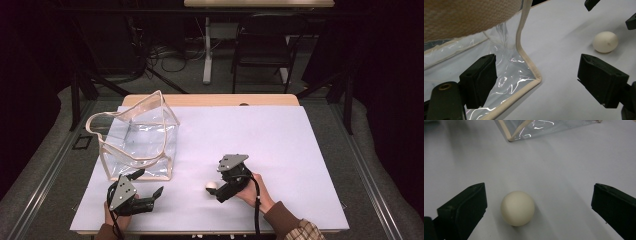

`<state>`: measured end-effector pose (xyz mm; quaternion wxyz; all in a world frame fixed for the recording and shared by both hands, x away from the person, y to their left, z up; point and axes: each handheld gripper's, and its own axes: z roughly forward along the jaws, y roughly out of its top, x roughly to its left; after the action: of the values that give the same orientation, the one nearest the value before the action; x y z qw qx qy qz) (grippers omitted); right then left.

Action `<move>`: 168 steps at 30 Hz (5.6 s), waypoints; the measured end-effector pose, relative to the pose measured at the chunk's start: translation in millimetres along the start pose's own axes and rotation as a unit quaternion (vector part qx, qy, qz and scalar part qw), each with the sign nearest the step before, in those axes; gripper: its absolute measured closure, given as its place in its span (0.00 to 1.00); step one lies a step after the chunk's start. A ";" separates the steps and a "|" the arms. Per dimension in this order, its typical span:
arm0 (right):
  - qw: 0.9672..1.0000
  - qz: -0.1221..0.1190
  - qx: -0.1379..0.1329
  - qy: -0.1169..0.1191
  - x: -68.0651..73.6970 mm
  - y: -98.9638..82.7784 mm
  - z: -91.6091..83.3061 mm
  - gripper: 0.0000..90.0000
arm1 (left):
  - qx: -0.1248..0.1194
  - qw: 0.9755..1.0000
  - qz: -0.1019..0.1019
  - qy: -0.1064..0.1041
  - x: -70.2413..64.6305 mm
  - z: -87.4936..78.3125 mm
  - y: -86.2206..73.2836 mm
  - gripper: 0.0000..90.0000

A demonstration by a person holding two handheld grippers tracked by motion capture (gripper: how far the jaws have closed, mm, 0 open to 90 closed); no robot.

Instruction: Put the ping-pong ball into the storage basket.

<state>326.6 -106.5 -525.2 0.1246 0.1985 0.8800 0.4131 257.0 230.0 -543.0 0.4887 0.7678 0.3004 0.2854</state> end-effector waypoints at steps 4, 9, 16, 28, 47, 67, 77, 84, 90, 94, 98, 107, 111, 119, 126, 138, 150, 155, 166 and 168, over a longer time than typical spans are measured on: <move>1.000 0.000 0.006 0.008 2.5 -0.5 4.4 0.00 | -0.001 1.000 -0.001 0.000 -0.3 -0.3 0.0 0.18; 1.000 0.000 0.013 0.013 4.7 -1.4 8.1 0.00 | -0.001 1.000 -0.001 0.000 -0.3 -0.1 0.0 0.18; 0.999 0.004 0.030 0.014 6.3 -2.8 13.3 0.07 | -0.001 1.000 0.000 0.000 -0.4 -0.1 0.1 0.18; 0.999 -0.005 0.051 0.017 14.7 -4.3 19.8 0.33 | 0.000 1.000 -0.001 -0.001 -0.2 -0.1 0.0 0.18; 0.998 -0.001 0.061 0.017 16.4 -7.1 23.9 0.56 | 0.001 1.000 -0.002 -0.002 -0.5 0.6 -0.2 0.18; 0.999 -0.013 0.043 0.002 14.5 -1.4 9.9 0.56 | -0.001 1.000 0.001 -0.003 -0.4 0.1 0.0 0.18; 0.999 -0.016 0.031 -0.006 13.9 3.5 -0.4 0.56 | -0.002 1.000 0.001 -0.003 -0.6 -0.1 0.0 0.18; 0.999 -0.016 0.026 -0.010 12.5 5.3 -5.6 0.57 | -0.001 1.000 0.002 -0.004 -0.7 0.0 0.0 0.18; 0.999 -0.016 0.023 -0.016 13.1 7.8 -9.8 0.57 | -0.002 1.000 0.002 -0.003 -0.8 -0.5 0.0 0.18; 0.999 -0.020 0.019 -0.017 12.5 9.7 -12.7 0.57 | -0.002 1.000 0.003 -0.004 -0.8 -0.2 0.1 0.18; 1.000 -0.017 0.016 -0.020 10.5 11.0 -15.4 0.57 | -0.002 1.000 0.002 -0.004 -0.9 -0.3 0.0 0.18; 0.999 -0.019 0.008 -0.025 8.5 14.8 -20.7 0.57 | -0.001 1.000 0.001 -0.004 -0.8 0.2 -0.2 0.18; 0.999 -0.024 0.009 -0.027 8.6 16.3 -23.1 0.57 | -0.001 1.000 0.000 -0.005 -1.3 0.4 -0.1 0.18; 0.999 -0.023 -0.002 -0.033 8.6 20.7 -30.0 0.57 | -0.002 1.000 0.001 -0.004 -0.9 0.4 -0.1 0.18; 0.999 -0.026 -0.009 -0.034 8.2 23.6 -35.3 0.57 | -0.001 1.000 -0.001 -0.006 -1.1 0.6 -0.2 0.18; 0.999 -0.025 -0.016 -0.036 8.2 26.2 -39.8 0.57 | -0.001 1.000 -0.001 -0.006 -1.2 0.5 -0.2 0.18; 0.999 -0.026 -0.017 -0.042 5.4 28.7 -42.0 0.57 | -0.001 1.000 0.000 -0.007 -1.1 0.4 -0.2 0.18; 0.999 -0.025 -0.018 -0.044 3.0 29.4 -42.4 0.57 | 0.000 1.000 0.000 -0.008 -1.1 0.5 -0.2 0.18; 0.998 -0.026 -0.021 -0.048 0.2 33.4 -43.1 0.57 | 0.000 1.000 0.001 -0.007 -1.1 0.3 -0.2 0.18; 0.998 -0.025 -0.023 -0.049 -0.9 34.6 -43.1 0.57 | -0.001 1.000 0.000 -0.007 -1.0 0.2 -0.2 0.18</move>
<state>319.5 -116.0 -471.3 0.1827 0.1932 0.8679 0.4196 256.5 229.1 -543.4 0.4911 0.7696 0.2966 0.2804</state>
